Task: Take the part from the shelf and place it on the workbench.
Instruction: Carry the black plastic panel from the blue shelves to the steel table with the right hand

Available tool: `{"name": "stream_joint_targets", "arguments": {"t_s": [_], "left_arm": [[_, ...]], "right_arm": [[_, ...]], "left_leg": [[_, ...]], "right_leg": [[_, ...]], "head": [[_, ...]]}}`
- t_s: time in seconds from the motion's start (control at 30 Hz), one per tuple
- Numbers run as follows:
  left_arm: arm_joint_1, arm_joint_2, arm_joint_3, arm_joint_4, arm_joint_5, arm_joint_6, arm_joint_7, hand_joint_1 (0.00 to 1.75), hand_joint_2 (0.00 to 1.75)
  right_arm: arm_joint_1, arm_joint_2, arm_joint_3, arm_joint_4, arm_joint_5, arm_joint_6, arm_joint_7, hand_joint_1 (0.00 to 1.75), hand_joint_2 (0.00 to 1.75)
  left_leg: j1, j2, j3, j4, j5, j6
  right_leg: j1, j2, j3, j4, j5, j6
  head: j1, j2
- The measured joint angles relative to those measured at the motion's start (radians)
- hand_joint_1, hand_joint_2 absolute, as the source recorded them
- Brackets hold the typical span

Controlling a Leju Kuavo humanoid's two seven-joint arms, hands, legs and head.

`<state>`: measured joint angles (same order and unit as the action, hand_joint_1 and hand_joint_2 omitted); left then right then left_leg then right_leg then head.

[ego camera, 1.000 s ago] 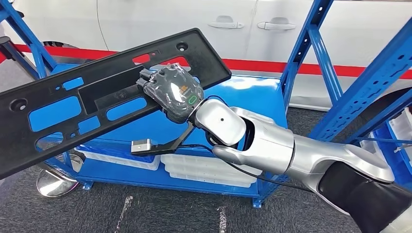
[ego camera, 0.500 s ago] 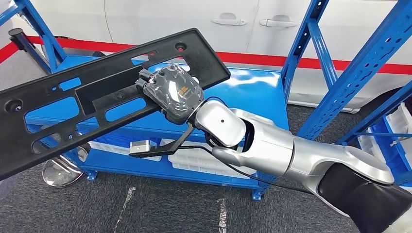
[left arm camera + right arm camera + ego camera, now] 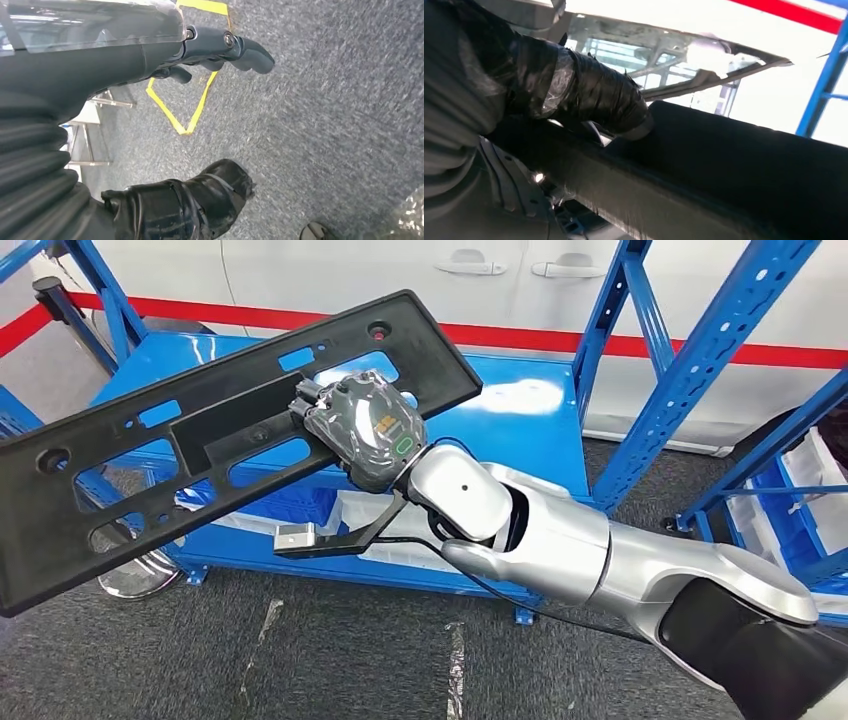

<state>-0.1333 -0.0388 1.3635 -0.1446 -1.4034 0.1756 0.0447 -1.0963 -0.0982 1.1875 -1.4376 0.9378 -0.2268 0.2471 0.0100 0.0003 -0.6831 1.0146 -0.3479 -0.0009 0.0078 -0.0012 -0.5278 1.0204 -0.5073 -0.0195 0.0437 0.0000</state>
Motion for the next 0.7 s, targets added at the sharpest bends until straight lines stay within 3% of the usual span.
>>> {"name": "stream_joint_targets", "arguments": {"t_s": [0.07, 0.13, 0.2, 0.23, 0.27, 0.33, 0.4, 0.43, 0.47, 0.53, 0.57, 0.6, 0.7], "left_arm": [[0.001, -0.001, 0.000, 0.000, -0.001, -0.004, 0.000, 0.00, 1.75], [0.002, -0.003, 0.000, 0.000, -0.002, -0.007, 0.000, 0.00, 1.75], [0.003, -0.003, 0.000, 0.000, -0.002, -0.007, 0.001, 0.00, 1.75], [0.003, -0.003, 0.000, 0.000, -0.002, -0.009, 0.001, 0.00, 1.75], [0.002, -0.003, 0.000, 0.000, -0.001, -0.011, 0.001, 0.00, 1.75], [0.001, -0.003, 0.000, 0.000, 0.001, -0.015, 0.001, 0.00, 1.75], [-0.002, -0.004, 0.000, 0.000, 0.001, -0.019, 0.002, 0.00, 1.75], [-0.003, -0.004, 0.000, 0.000, 0.001, -0.020, 0.003, 0.00, 1.75], [-0.004, -0.004, 0.000, 0.000, 0.000, -0.021, 0.004, 0.00, 1.75], [-0.002, -0.004, 0.001, 0.001, -0.002, -0.022, 0.007, 0.00, 1.75], [-0.003, -0.005, 0.002, 0.001, -0.003, -0.023, 0.008, 0.00, 1.75], [-0.004, -0.005, 0.002, 0.001, -0.005, -0.024, 0.009, 0.00, 1.75], [-0.004, -0.006, 0.002, 0.001, -0.010, -0.025, 0.010, 0.00, 1.75]], "right_arm": [[-0.002, 0.001, 0.000, 0.002, -0.006, 0.004, -0.001, 1.75, 1.75], [-0.002, 0.003, 0.000, 0.006, -0.016, 0.009, -0.002, 1.75, 1.75], [-0.001, 0.004, 0.000, 0.009, -0.021, 0.014, -0.003, 1.75, 1.75], [-0.001, 0.004, 0.000, 0.011, -0.022, 0.016, -0.003, 1.75, 1.75], [0.000, 0.004, 0.000, 0.013, -0.023, 0.018, -0.003, 1.75, 1.75], [0.000, 0.004, 0.000, 0.016, -0.026, 0.021, -0.003, 1.75, 1.75], [0.000, 0.005, 0.000, 0.018, -0.031, 0.022, -0.003, 1.75, 1.75], [0.000, 0.005, 0.000, 0.019, -0.033, 0.023, -0.003, 1.75, 1.75], [-0.001, 0.005, 0.000, 0.019, -0.035, 0.025, -0.002, 1.75, 1.75], [-0.002, 0.005, 0.000, 0.021, -0.043, 0.032, -0.002, 1.75, 1.75], [-0.003, 0.004, 0.000, 0.022, -0.050, 0.036, -0.002, 1.75, 1.75], [-0.002, 0.004, 0.000, 0.024, -0.058, 0.041, -0.003, 1.75, 1.75], [0.000, 0.003, 0.000, 0.027, -0.081, 0.055, -0.005, 1.75, 1.75]], "left_leg": [[0.002, -0.003, -0.012, 0.010, -0.020, -0.012], [0.006, -0.003, -0.038, 0.090, -0.108, -0.025], [0.009, -0.003, -0.061, 0.212, -0.189, -0.037], [0.011, -0.003, -0.061, 0.256, -0.197, -0.041], [0.012, -0.002, -0.047, 0.270, -0.182, -0.044], [0.017, -0.002, 0.028, 0.204, -0.131, -0.049], [0.018, -0.004, 0.125, 0.072, -0.143, -0.049], [0.016, -0.006, 0.153, 0.027, -0.158, -0.043], [0.013, -0.009, 0.167, 0.001, -0.172, -0.035], [0.011, -0.011, 0.161, -0.002, -0.157, -0.015], [0.012, -0.008, 0.154, -0.002, -0.149, -0.007], [0.012, -0.006, 0.143, -0.002, -0.138, 0.002], [0.007, -0.002, 0.102, 0.000, -0.107, 0.024]], "right_leg": [[-0.005, -0.003, -0.013, -0.012, 0.023, -0.011], [-0.010, -0.005, -0.032, -0.018, 0.048, -0.022], [-0.011, -0.005, -0.059, -0.017, 0.069, -0.025], [-0.011, -0.005, -0.074, -0.015, 0.080, -0.023], [-0.012, -0.006, -0.090, -0.013, 0.090, -0.021], [-0.014, -0.006, -0.121, -0.005, 0.108, -0.013], [-0.014, -0.006, -0.141, 0.003, 0.122, -0.002], [-0.012, -0.006, -0.143, 0.005, 0.127, 0.003], [-0.011, -0.007, -0.144, 0.004, 0.134, 0.008], [-0.009, -0.006, -0.148, 0.001, 0.147, 0.017], [-0.011, -0.004, -0.155, 0.005, 0.142, 0.022], [-0.012, -0.002, -0.167, 0.026, 0.117, 0.025], [-0.014, -0.001, -0.219, 0.196, -0.028, 0.030]], "head": [[0.001, 0.000], [0.000, 0.000], [-0.002, 0.000], [-0.002, 0.000], [-0.002, 0.000], [-0.002, 0.000], [-0.002, 0.000], [-0.001, 0.000], [0.000, 0.000], [0.002, 0.000], [0.002, 0.000], [0.003, 0.000], [0.010, 0.000]]}}
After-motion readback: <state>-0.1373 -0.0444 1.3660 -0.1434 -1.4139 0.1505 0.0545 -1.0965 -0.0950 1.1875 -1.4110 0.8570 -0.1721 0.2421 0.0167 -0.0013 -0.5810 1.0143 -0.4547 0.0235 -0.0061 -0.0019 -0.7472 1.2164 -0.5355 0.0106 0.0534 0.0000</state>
